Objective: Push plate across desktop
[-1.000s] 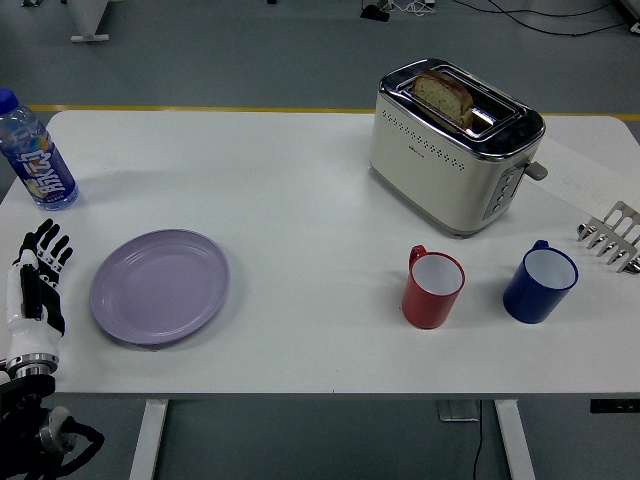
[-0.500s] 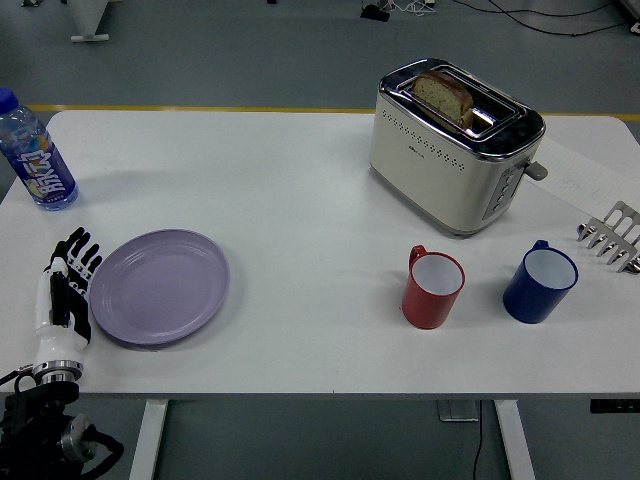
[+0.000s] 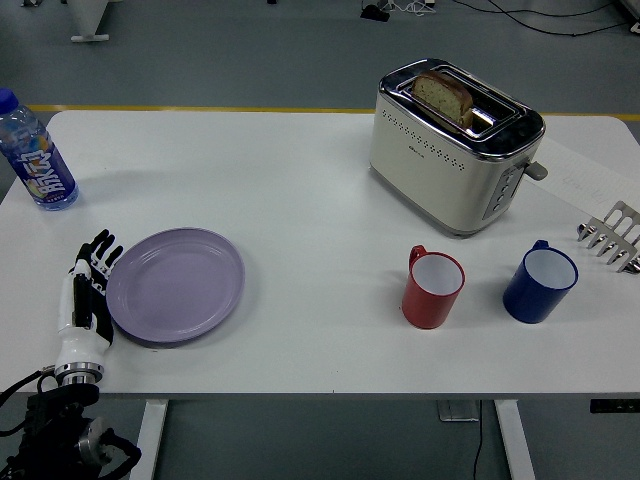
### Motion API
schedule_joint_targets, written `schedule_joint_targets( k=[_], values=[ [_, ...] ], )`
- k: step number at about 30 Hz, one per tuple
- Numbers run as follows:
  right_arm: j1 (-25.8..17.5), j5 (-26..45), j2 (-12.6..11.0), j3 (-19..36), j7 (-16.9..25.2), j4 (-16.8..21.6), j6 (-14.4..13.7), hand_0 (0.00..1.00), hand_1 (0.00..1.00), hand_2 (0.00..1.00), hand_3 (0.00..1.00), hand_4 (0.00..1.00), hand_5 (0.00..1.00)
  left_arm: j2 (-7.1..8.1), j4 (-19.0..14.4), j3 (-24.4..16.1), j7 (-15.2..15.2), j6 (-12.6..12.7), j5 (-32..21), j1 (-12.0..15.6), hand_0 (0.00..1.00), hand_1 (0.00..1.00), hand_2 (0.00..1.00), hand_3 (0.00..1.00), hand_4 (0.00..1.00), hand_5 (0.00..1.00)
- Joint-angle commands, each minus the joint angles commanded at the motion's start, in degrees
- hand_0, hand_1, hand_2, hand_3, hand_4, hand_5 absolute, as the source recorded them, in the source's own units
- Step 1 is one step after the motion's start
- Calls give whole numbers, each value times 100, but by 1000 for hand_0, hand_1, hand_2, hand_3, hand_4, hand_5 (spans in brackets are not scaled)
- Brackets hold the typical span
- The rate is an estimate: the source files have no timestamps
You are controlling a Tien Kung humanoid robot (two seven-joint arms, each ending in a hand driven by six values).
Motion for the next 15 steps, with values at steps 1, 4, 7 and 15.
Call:
schedule_joint_targets(
  k=[1, 4, 7, 15],
  values=[
    [-1, -8, 2, 6, -3, 1, 1, 558, 545, 675, 591, 282, 299, -2, 1, 38, -2, -4, -20, -7, 854, 870, 908, 820, 491, 998],
    [-1, -17, 6, 15, -1, 0, 1, 558, 545, 675, 590, 282, 298, -17, 2, 126, -15, -6, -72, -29, 855, 869, 909, 822, 492, 998],
    [6, -41, 9, 24, -1, -1, 8, 558, 545, 675, 590, 282, 298, -24, -22, 220, -37, -1, -158, -47, 855, 869, 909, 822, 492, 998],
    [34, -44, 7, 23, 21, -10, 14, 558, 546, 674, 591, 282, 298, -2, -114, 496, -72, -9, -393, -88, 853, 870, 910, 823, 491, 998]
  ],
)
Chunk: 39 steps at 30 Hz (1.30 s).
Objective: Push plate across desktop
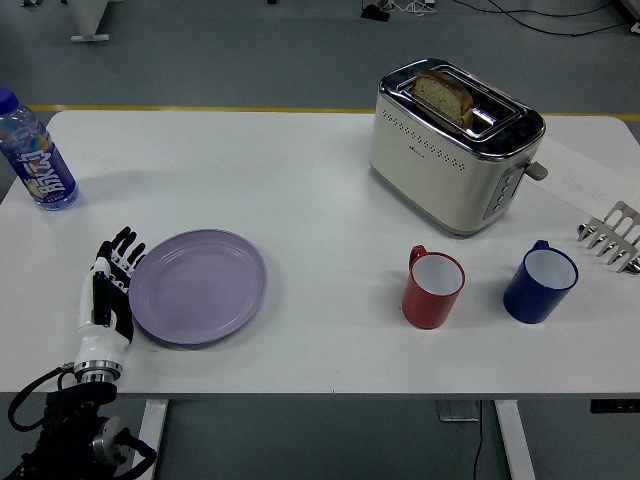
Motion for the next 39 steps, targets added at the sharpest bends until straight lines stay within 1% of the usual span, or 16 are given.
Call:
schedule_joint_targets(
  k=[7, 12, 15, 22, 39],
  values=[
    [23, 21, -3, -24, -2, 0, 2, 558, 545, 674, 590, 282, 298, -20, -13, 276, -15, 6, -110, -85, 853, 870, 910, 823, 490, 998],
    [28, 1, -7, -15, -3, 1, 11, 559, 545, 674, 590, 282, 298, 51, -45, 570, -85, 71, -330, -136, 850, 868, 911, 822, 489, 998],
    [28, 0, -6, -15, -8, 2, 12, 559, 545, 674, 590, 282, 298, 68, -55, 685, -106, 80, -426, -146, 850, 868, 911, 822, 489, 998],
    [25, -11, -2, -6, -18, 7, 14, 559, 545, 675, 591, 281, 298, 67, -137, 957, -142, 95, -580, -183, 848, 867, 911, 820, 490, 998],
    [54, -58, -19, 20, 7, 1, 17, 559, 545, 675, 591, 282, 297, 50, -238, 1653, -123, 54, -827, -421, 845, 865, 911, 817, 487, 998]
  ],
)
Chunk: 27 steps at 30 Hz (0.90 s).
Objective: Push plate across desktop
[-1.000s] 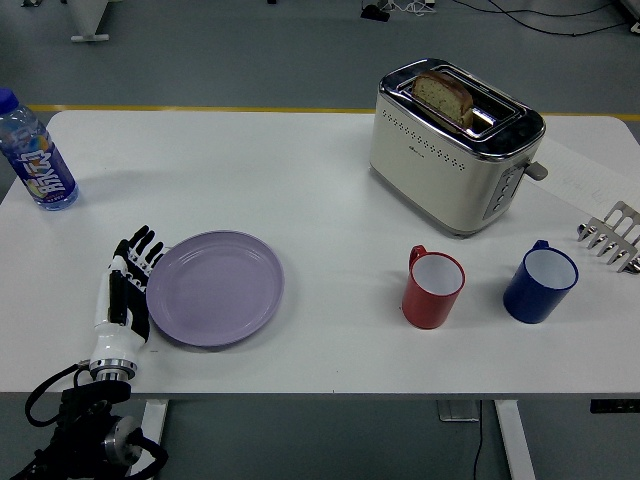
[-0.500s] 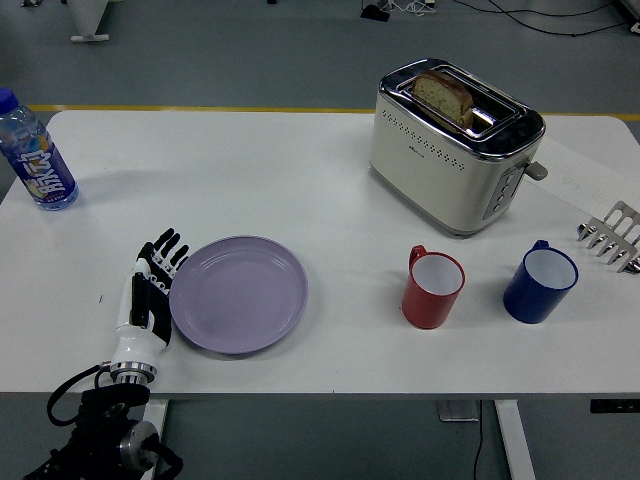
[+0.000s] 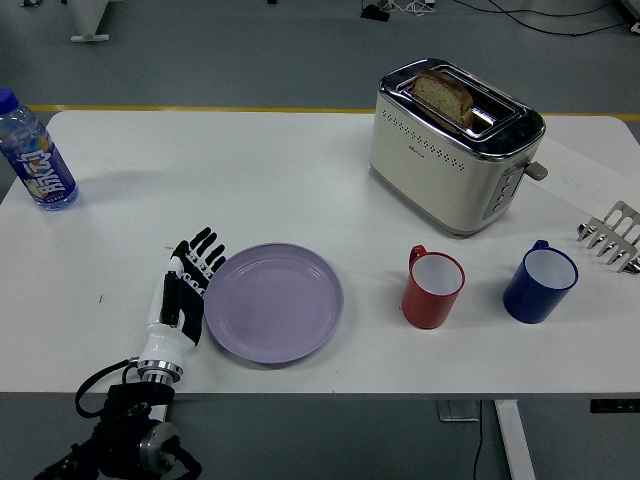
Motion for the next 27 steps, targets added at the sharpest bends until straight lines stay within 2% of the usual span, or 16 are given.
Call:
schedule_joint_targets(
  k=[27],
  values=[
    [-53, 22, -10, -10, -30, 15, -4, 559, 545, 675, 591, 283, 297, 80, -170, 745, 105, -177, -281, -104, 839, 861, 909, 811, 474, 998]
  ],
)
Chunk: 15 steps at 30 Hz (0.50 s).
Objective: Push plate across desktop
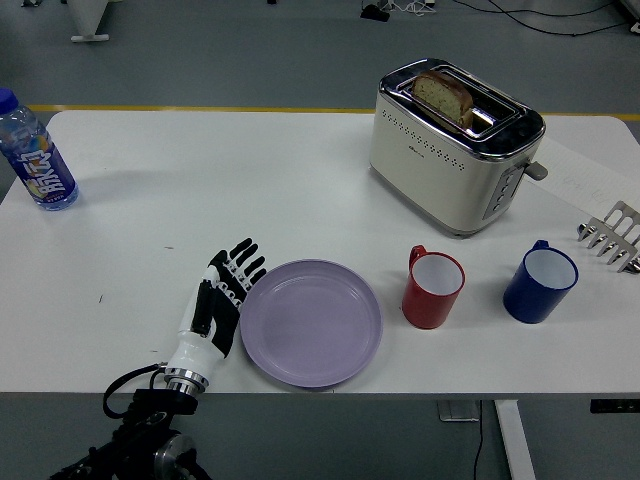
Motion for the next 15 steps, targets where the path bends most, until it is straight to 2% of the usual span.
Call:
schedule_joint_targets(
  k=[15],
  values=[
    [-25, 0, 0, -7, 0, 2, 5, 559, 545, 675, 591, 282, 297, 12, -51, 142, -12, 14, -45, -23, 838, 860, 909, 811, 474, 998]
  ],
)
